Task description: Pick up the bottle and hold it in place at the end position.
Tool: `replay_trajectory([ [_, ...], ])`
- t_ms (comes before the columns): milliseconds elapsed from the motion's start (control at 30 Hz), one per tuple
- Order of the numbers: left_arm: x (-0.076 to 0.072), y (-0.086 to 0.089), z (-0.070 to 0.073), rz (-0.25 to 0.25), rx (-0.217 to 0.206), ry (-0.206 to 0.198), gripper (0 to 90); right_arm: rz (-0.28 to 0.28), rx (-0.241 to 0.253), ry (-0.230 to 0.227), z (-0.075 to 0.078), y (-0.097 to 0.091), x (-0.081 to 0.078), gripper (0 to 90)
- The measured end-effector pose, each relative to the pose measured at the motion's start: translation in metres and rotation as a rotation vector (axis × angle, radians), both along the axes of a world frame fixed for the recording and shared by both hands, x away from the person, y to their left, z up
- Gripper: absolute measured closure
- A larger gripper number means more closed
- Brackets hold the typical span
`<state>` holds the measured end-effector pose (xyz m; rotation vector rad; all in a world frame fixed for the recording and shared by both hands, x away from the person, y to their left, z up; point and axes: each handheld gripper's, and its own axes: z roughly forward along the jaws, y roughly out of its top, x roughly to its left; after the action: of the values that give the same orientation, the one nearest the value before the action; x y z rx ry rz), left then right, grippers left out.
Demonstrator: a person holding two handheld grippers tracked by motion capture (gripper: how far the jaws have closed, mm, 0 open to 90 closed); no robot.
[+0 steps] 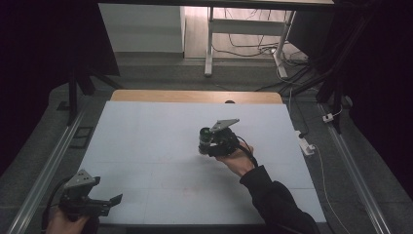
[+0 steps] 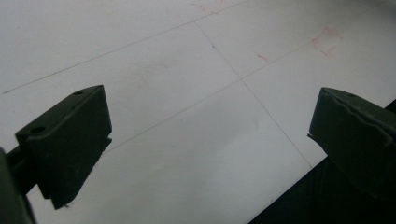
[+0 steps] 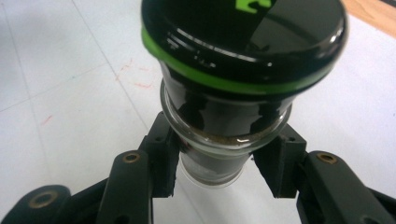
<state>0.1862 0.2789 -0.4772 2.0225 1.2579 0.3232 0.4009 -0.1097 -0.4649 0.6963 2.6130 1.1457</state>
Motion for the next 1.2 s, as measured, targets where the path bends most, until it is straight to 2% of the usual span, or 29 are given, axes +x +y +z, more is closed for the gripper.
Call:
replay_trajectory([
  [300, 0.000, 0.000, 0.000, -0.001, -0.002, -0.002, 0.3, -0.007, -0.013, -0.018, -0.004, 0.012, 0.014, 52.4],
  [533, 0.000, 0.000, 0.000, -0.002, -0.003, -0.002, 0.3, 0.000, -0.041, -0.022, -0.014, 0.016, 0.025, 52.4],
  [867, 0.000, 0.000, 0.000, -0.004, -0.002, -0.002, 0.3, 0.018, -0.080, -0.016, -0.031, 0.023, 0.028, 52.4],
  [1100, 0.000, 0.000, 0.000, -0.005, -0.001, -0.001, 0.3, 0.017, -0.085, -0.018, -0.038, 0.027, 0.028, 52.4],
  [1200, -0.001, 0.000, 0.000, -0.006, -0.002, -0.002, 0.3, 0.010, -0.073, -0.015, -0.039, 0.028, 0.028, 52.4],
])
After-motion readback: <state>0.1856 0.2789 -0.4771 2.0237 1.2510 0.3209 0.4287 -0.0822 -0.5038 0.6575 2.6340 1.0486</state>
